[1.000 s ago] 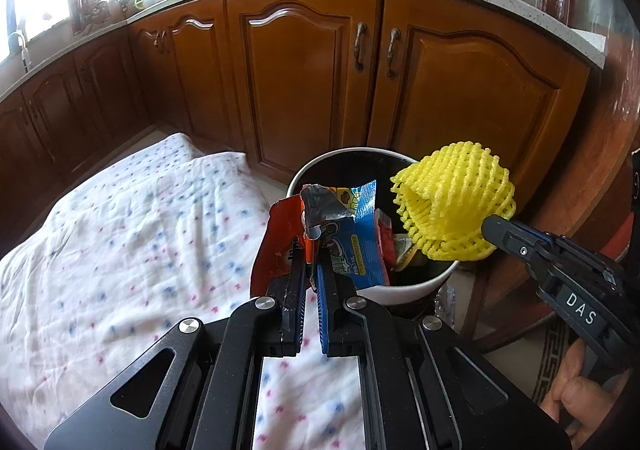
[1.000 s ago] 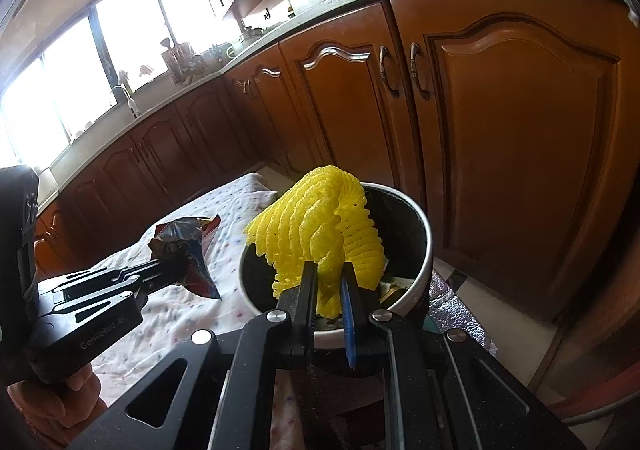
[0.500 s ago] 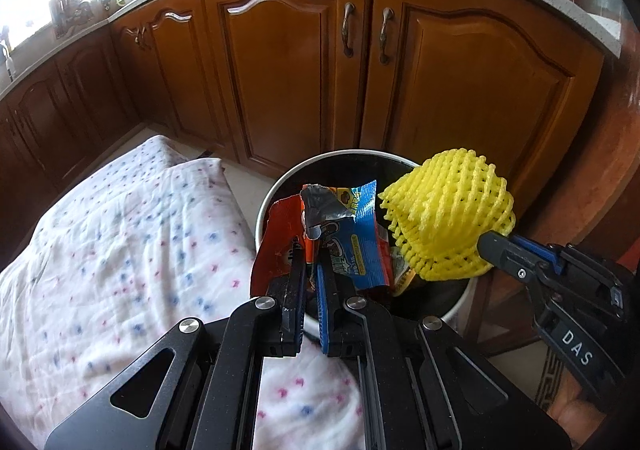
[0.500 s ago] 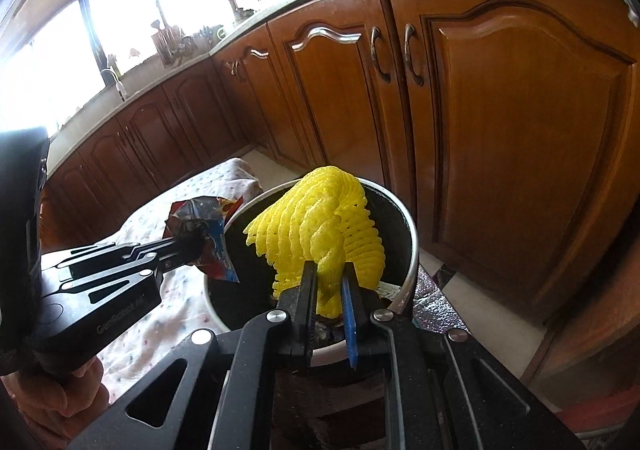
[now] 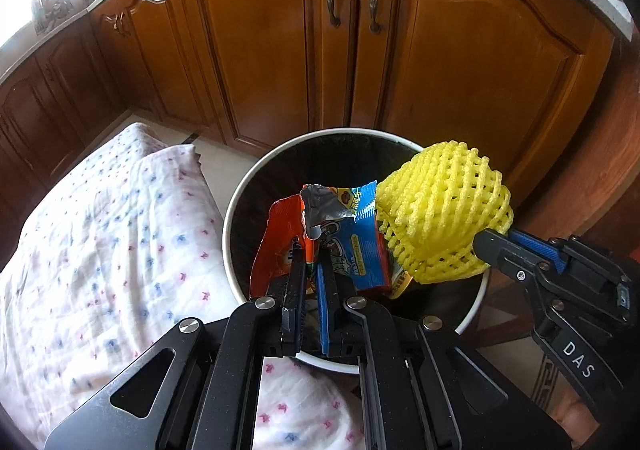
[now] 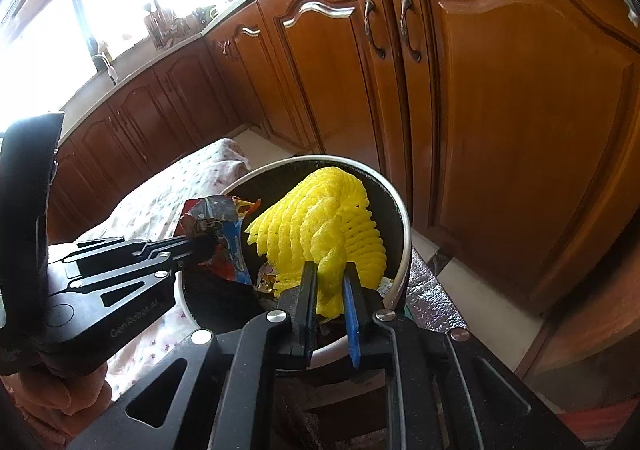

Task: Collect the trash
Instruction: 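Carry the snack bag and foam net over the bin and lower them in, then open both grippers to drop the bag and net into the bin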

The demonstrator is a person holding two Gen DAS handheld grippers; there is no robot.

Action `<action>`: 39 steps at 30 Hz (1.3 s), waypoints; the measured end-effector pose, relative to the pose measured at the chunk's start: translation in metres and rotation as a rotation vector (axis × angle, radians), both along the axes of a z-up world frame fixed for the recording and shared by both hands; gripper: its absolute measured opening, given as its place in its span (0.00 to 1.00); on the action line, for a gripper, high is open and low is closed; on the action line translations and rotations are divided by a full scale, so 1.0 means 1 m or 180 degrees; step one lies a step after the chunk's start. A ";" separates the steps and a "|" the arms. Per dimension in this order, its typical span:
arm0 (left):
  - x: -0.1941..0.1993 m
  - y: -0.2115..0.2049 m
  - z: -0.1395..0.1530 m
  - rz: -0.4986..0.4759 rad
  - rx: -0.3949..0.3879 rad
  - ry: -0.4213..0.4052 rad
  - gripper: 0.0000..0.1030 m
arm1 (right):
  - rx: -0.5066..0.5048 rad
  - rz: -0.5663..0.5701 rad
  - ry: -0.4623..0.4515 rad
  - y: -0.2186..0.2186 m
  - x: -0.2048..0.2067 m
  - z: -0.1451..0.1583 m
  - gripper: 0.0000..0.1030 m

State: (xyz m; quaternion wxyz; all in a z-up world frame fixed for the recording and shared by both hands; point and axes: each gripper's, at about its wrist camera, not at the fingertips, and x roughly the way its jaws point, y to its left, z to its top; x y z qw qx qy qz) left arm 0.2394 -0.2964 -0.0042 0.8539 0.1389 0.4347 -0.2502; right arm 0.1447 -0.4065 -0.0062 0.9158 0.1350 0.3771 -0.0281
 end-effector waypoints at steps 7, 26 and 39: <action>0.008 -0.006 -0.008 0.0019 0.0037 0.0132 0.06 | 0.0029 -0.0005 0.0028 -0.005 0.005 -0.002 0.15; 0.002 0.000 0.004 0.0047 0.0038 0.0029 0.44 | 0.0144 -0.0037 -0.0091 -0.006 -0.002 0.007 0.41; -0.012 0.037 0.016 0.0259 -0.0130 0.0001 0.54 | 0.0266 -0.0130 -0.0394 0.003 -0.032 0.024 0.72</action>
